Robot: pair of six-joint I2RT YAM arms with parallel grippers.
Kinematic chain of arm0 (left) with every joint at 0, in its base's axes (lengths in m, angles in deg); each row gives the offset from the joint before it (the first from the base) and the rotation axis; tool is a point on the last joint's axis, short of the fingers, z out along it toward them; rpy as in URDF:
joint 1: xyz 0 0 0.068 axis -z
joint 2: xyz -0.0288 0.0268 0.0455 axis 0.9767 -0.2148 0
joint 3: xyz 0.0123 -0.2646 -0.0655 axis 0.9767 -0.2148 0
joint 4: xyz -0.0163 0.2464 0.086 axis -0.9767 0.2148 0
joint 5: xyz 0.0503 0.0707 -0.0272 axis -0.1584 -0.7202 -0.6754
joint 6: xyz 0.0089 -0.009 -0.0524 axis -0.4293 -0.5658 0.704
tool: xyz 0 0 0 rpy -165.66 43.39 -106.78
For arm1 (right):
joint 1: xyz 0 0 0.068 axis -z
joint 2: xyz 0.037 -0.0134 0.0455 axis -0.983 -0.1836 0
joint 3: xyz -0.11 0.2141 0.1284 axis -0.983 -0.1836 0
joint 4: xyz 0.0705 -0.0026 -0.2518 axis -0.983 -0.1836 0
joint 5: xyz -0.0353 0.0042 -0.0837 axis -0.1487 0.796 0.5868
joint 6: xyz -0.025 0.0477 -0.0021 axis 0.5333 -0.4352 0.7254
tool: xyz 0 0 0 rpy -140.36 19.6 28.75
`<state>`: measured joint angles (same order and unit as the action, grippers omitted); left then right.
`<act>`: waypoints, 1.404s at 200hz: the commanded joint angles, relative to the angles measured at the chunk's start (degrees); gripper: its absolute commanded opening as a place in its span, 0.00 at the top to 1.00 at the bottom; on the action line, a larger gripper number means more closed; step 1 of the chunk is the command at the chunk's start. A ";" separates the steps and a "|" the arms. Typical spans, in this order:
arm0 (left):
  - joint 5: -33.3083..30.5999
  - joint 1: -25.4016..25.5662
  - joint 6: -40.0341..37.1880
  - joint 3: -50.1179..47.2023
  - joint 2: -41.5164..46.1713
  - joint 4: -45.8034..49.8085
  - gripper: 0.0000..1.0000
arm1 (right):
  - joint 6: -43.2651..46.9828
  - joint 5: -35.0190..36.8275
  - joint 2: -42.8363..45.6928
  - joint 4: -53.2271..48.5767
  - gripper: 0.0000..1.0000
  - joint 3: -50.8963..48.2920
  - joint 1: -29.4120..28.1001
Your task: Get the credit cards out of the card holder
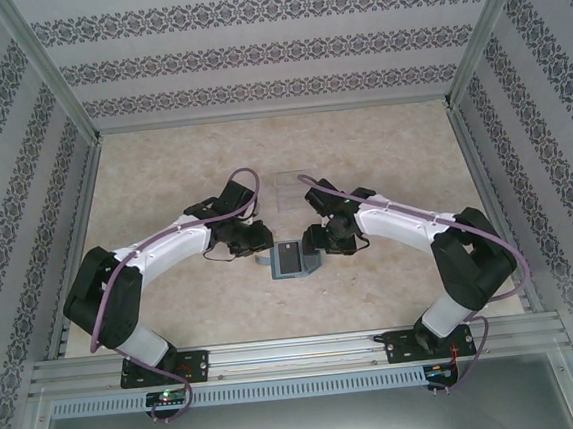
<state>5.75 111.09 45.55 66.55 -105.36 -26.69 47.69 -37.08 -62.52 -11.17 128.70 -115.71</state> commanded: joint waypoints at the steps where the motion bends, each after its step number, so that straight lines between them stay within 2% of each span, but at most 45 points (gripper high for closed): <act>1: 0.90 1.80 0.48 1.66 -2.94 0.65 0.82 | -1.59 -5.53 2.27 4.63 0.41 -2.14 1.12; 15: 0.97 2.59 0.49 2.53 -4.76 0.42 0.83 | -2.19 -7.13 3.11 6.35 0.47 -3.23 1.53; 68: 1.85 3.87 0.51 3.36 -9.15 -1.32 0.85 | -3.70 -10.18 7.06 10.25 0.60 -5.91 2.64; 126: 1.96 3.95 0.44 3.22 -11.36 -2.00 0.86 | -4.07 -11.87 6.68 12.29 0.81 -7.02 3.10; 208: 2.02 3.99 0.23 3.01 -13.26 -2.65 0.87 | -5.42 -14.74 6.77 16.57 0.98 -8.25 3.16; 220: 1.95 3.97 0.13 3.02 -13.63 -2.65 0.87 | -5.73 -15.37 6.52 17.46 0.97 -8.43 3.16; 236: 1.97 4.00 0.10 2.90 -14.07 -2.76 0.87 | -5.96 -15.91 5.87 17.70 0.87 -8.27 3.22; 281: 1.95 3.96 0.14 2.55 -14.47 -3.08 0.87 | -6.78 -17.02 5.34 19.35 0.86 -8.43 3.00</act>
<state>8.15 114.39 45.81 68.98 -117.56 -28.89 41.92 -52.38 -56.68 6.10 120.70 -112.91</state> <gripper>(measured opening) 0.129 0.136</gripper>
